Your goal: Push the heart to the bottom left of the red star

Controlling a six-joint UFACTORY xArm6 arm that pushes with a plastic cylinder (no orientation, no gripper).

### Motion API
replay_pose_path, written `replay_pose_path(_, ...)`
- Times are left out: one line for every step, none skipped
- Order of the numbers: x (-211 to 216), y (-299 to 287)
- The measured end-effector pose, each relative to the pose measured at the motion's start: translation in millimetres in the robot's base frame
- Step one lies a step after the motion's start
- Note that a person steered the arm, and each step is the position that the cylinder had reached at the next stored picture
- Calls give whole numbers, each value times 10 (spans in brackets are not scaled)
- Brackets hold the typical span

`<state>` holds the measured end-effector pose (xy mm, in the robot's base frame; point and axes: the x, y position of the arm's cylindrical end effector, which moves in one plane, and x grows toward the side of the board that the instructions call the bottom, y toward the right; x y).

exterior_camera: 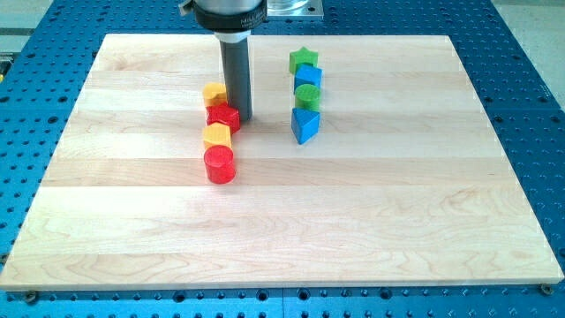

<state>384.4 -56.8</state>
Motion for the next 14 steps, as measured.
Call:
replay_pose_path(0,-30)
replay_pose_path(-6,-92)
replay_pose_path(44,-511)
replay_pose_path(64,-953)
replay_pose_path(-55,-1041)
replay_pose_path(-663,-1041)
replay_pose_path(-1366,-953)
replay_pose_path(-1214,-722)
replay_pose_path(-762,-390)
replay_pose_path(-329,-206)
replay_pose_path(-140,-144)
replay_pose_path(-132,-35)
replay_pose_path(22,44)
replay_pose_path(327,43)
